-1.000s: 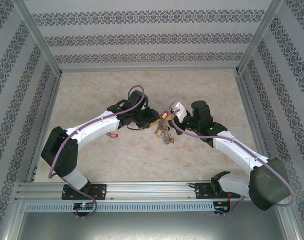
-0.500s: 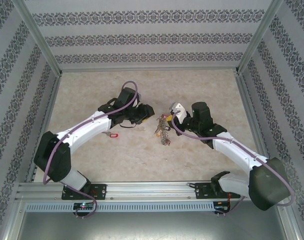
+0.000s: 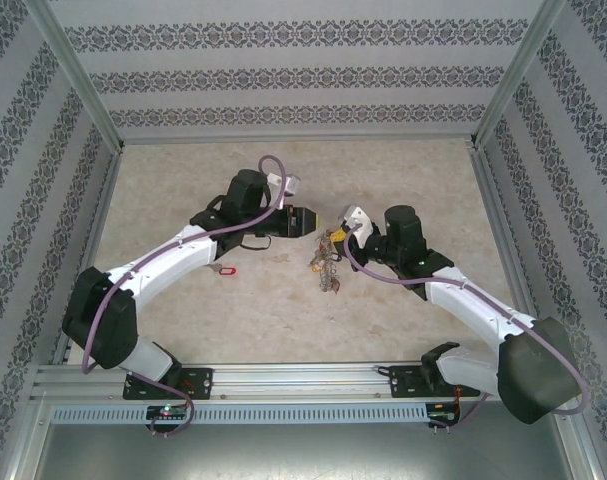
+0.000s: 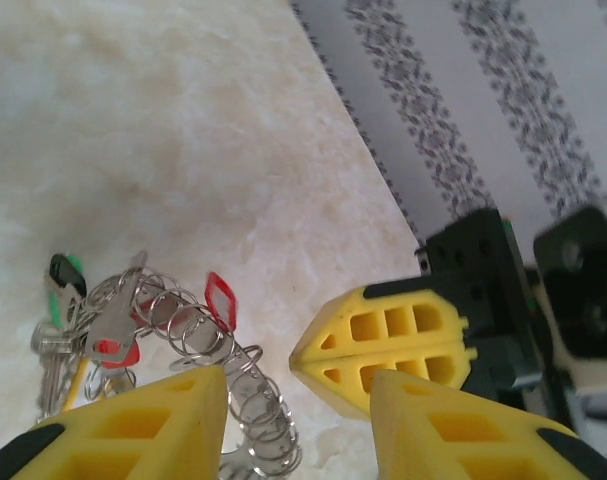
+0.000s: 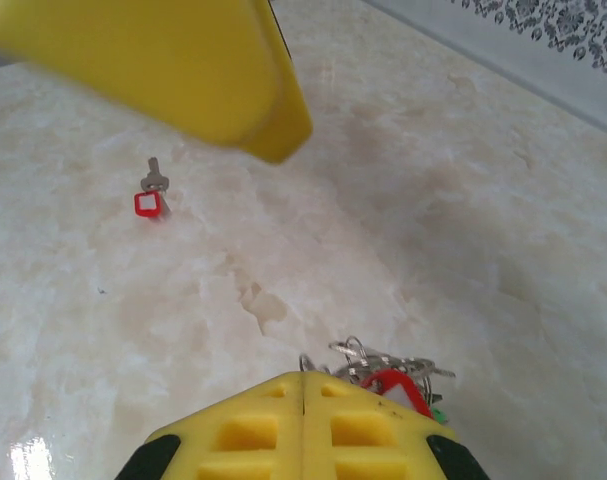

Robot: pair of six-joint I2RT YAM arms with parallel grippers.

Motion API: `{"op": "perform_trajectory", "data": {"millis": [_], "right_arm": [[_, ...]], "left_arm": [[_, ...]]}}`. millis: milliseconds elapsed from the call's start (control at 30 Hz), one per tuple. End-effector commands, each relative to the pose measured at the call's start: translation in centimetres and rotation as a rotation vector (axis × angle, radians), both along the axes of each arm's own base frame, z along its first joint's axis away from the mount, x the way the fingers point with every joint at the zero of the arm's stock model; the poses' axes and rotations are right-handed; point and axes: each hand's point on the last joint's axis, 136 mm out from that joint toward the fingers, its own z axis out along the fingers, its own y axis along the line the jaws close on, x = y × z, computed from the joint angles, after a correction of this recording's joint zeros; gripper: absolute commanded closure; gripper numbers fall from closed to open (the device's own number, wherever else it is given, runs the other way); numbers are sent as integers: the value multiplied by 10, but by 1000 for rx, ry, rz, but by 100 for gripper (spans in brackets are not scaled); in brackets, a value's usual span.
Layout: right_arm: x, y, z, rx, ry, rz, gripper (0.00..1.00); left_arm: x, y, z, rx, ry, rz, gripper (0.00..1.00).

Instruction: Put the keys on the keyring

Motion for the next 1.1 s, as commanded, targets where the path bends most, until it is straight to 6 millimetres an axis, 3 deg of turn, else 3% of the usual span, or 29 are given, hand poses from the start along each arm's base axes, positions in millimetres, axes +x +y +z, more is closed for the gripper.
{"op": "perform_trajectory", "data": {"millis": [0,100,267,433,467,567,600,700,767,867,967,1067], "right_arm": [[-3,2,10,41,-24,24,100],[-6,2,7,36,-13,33,100],[-7,-6,1,27,2,20,100],[10,-33,8,48,20,-114,100],[14,-39,9,48,22,-155,96],[34,-71,8,36,60,-381,83],[43,-90,5,35,101,-515,78],[54,-147,-11,105,317,-893,75],[51,-166,-24,168,473,-986,77],[44,-168,-39,183,611,-931,70],[36,-163,-52,56,640,-811,66],[24,-137,-57,-103,562,-518,61]], "left_arm": [[-3,-6,6,4,-288,-152,60],[9,-3,-7,25,-265,-87,62],[12,-4,-35,3,-205,-54,61],[13,4,-59,47,-172,-13,61],[13,3,-61,56,-172,-17,60],[14,3,-64,86,-184,-27,61],[15,1,-64,94,-195,-33,60],[16,-4,-65,128,-231,-48,60],[18,-8,-66,128,-232,-47,60],[20,-12,-69,111,-231,-45,61],[22,-12,-76,118,-216,-35,61],[23,-11,-83,130,-204,-34,61]]}}
